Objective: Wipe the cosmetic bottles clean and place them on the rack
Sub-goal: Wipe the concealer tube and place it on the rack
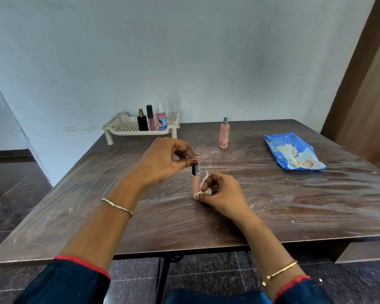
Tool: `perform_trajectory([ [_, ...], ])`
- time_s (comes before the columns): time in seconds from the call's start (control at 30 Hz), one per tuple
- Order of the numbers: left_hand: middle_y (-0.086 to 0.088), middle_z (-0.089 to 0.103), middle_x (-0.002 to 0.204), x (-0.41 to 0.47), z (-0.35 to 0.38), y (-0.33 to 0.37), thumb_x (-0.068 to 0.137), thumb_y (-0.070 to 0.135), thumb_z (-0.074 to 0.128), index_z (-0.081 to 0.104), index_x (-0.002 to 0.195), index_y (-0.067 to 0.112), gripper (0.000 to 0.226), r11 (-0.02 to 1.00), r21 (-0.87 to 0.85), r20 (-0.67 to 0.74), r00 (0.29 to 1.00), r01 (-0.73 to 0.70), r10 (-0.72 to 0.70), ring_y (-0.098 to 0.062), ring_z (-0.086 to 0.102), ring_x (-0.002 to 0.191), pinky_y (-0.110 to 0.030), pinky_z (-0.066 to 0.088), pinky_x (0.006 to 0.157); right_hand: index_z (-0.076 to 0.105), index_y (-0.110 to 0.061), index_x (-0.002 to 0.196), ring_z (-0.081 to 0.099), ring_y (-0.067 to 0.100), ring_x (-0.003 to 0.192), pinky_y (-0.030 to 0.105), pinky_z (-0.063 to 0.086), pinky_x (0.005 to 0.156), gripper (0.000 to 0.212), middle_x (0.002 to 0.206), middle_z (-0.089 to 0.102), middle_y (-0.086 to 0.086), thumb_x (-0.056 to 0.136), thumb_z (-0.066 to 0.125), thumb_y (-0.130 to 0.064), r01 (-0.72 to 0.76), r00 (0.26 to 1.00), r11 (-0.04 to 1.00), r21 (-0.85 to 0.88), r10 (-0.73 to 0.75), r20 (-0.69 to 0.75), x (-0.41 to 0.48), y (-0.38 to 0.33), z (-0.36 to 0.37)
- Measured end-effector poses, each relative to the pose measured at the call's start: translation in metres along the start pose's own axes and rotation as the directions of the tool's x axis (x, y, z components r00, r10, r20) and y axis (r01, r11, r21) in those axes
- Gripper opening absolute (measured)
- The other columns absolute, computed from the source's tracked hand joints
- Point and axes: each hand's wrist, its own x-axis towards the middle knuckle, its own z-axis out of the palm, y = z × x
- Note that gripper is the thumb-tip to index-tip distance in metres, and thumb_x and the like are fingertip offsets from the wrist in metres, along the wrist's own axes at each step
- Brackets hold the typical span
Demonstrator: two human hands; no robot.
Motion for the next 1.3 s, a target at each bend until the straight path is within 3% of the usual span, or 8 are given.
perform_trajectory([
  [0.13, 0.016, 0.072, 0.09, -0.003, -0.001, -0.001, 0.079, 0.028, 0.074, 0.075, 0.091, 0.027, 0.013, 1.0, -0.003, -0.016, 1.0, 0.006, -0.006, 0.0, 0.064, 0.088, -0.023, 0.051, 0.084, 0.062, -0.019, 0.066, 0.066, 0.013, 0.067, 0.031, 0.056, 0.066, 0.022, 0.071, 0.068, -0.005, 0.062, 0.084, -0.013, 0.048, 0.999, 0.996, -0.071, -0.048, -0.006, 0.002, -0.014, -0.005],
  [0.27, 0.016, 0.071, 0.093, -0.006, -0.001, -0.002, 0.08, 0.024, 0.073, 0.074, 0.092, 0.027, 0.013, 1.0, -0.021, -0.008, 1.0, 0.006, -0.006, 0.003, 0.062, 0.09, -0.021, 0.049, 0.085, 0.063, -0.011, 0.072, 0.069, 0.018, 0.071, 0.034, 0.059, 0.073, 0.025, 0.079, 0.071, 0.007, 0.063, 0.083, 0.001, 0.018, 0.999, 0.945, 0.328, -0.001, -0.051, 0.0, -0.028, -0.013],
  [0.4, 0.015, 0.072, 0.094, -0.005, 0.0, 0.0, 0.08, 0.021, 0.073, 0.073, 0.093, 0.026, 0.014, 1.0, -0.005, 0.012, 1.0, -0.002, 0.002, 0.005, 0.061, 0.09, -0.016, 0.041, 0.085, 0.061, -0.004, 0.081, 0.07, 0.022, 0.083, 0.031, 0.057, 0.076, 0.028, 0.086, 0.07, 0.012, 0.065, 0.077, 0.012, 0.042, 0.996, 0.718, 0.695, 0.025, -0.087, 0.004, -0.039, -0.02],
  [0.53, 0.014, 0.073, 0.097, -0.007, 0.002, -0.002, 0.081, 0.022, 0.073, 0.073, 0.091, 0.027, 0.011, 1.0, -0.007, -0.017, 1.0, -0.018, 0.017, 0.003, 0.062, 0.095, -0.006, 0.035, 0.083, 0.062, -0.006, 0.087, 0.069, 0.024, 0.088, 0.028, 0.056, 0.077, 0.03, 0.092, 0.07, 0.012, 0.065, 0.077, 0.009, 0.015, 0.997, 0.593, 0.805, 0.049, -0.054, 0.006, -0.036, -0.019],
  [0.77, 0.013, 0.073, 0.098, -0.009, 0.003, -0.003, 0.082, 0.02, 0.072, 0.072, 0.091, 0.026, 0.011, 1.0, -0.026, -0.035, 0.999, -0.017, 0.016, 0.004, 0.062, 0.097, -0.004, 0.035, 0.082, 0.063, -0.006, 0.086, 0.066, 0.014, 0.071, 0.026, 0.057, 0.07, 0.028, 0.08, 0.069, 0.008, 0.066, 0.08, 0.005, -0.016, 1.0, 0.823, 0.567, 0.001, 0.028, 0.002, -0.027, -0.014],
  [0.9, 0.013, 0.073, 0.097, -0.01, 0.005, -0.003, 0.081, 0.021, 0.072, 0.072, 0.089, 0.028, 0.01, 0.999, -0.049, -0.042, 0.999, -0.012, 0.01, 0.009, 0.061, 0.093, -0.001, 0.037, 0.078, 0.062, -0.022, 0.075, 0.065, 0.015, 0.068, 0.041, 0.056, 0.072, 0.031, 0.074, 0.07, 0.0, 0.058, 0.088, -0.02, -0.021, 0.999, 0.998, 0.06, 0.019, 0.04, 0.001, -0.013, -0.007],
  [1.1, 0.019, 0.072, 0.097, -0.017, 0.012, -0.007, 0.079, 0.029, 0.075, 0.073, 0.09, 0.025, 0.013, 0.992, -0.126, -0.086, 0.996, -0.015, 0.004, 0.006, 0.063, 0.098, -0.032, 0.047, 0.098, 0.055, -0.025, 0.075, 0.056, 0.007, 0.064, 0.02, 0.038, 0.053, 0.028, 0.068, 0.06, -0.011, 0.061, 0.079, -0.029, 0.035, 0.999, 0.965, -0.259, -0.039, -0.009, -0.006, -0.017, -0.001],
  [1.3, 0.012, 0.07, 0.087, -0.017, 0.017, -0.007, 0.07, 0.03, 0.08, 0.07, 0.078, 0.023, 0.015, 0.974, -0.225, -0.205, 0.978, -0.01, -0.037, -0.001, 0.064, 0.087, -0.032, 0.051, 0.091, 0.054, -0.023, 0.075, 0.053, 0.003, 0.062, 0.015, 0.034, 0.052, 0.029, 0.068, 0.058, -0.012, 0.062, 0.08, -0.022, 0.046, 0.994, 0.975, -0.219, -0.066, -0.086, -0.011, -0.015, 0.006],
])
